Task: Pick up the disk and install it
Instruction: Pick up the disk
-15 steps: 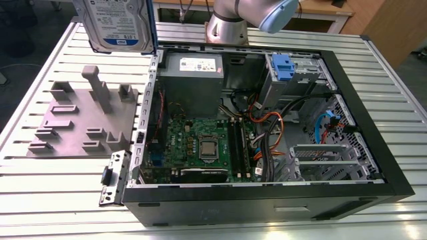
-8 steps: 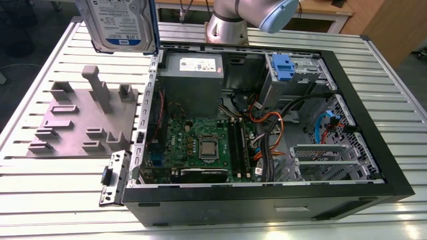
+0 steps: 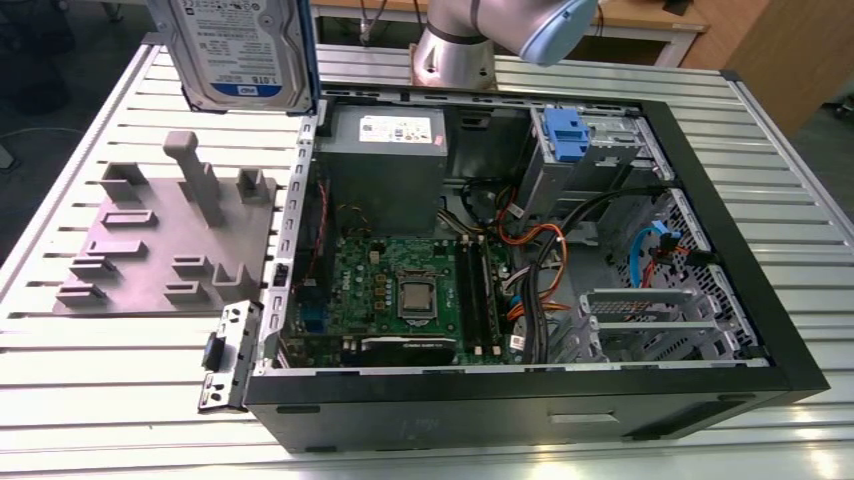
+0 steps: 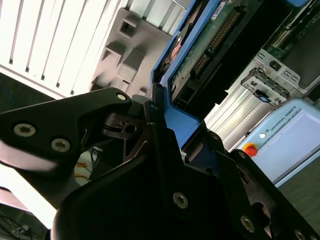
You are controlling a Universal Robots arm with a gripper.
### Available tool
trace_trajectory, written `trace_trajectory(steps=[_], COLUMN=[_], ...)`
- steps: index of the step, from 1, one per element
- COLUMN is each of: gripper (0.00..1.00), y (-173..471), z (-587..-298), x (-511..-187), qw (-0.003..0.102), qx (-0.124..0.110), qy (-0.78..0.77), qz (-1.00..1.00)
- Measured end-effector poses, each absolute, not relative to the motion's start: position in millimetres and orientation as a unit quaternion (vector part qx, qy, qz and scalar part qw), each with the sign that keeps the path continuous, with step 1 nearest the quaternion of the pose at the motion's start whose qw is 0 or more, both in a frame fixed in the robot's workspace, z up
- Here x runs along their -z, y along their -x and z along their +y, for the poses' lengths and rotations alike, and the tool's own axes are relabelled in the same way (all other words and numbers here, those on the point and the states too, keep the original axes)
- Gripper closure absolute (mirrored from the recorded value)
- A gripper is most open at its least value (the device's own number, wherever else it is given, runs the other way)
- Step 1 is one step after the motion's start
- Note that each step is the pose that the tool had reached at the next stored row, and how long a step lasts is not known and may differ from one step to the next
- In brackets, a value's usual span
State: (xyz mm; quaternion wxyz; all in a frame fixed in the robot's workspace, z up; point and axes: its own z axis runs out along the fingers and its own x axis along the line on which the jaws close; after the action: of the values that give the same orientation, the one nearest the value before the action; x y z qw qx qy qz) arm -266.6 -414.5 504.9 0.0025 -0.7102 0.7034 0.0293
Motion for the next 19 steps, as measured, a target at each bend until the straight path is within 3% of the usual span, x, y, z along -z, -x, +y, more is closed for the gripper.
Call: trace_trajectory(steps=[19], gripper=[0.63], y=[255], z=[-427], x=[-505], qw=[0.002], qx=[-0.029], qy=[0.709], qz=[0.705])
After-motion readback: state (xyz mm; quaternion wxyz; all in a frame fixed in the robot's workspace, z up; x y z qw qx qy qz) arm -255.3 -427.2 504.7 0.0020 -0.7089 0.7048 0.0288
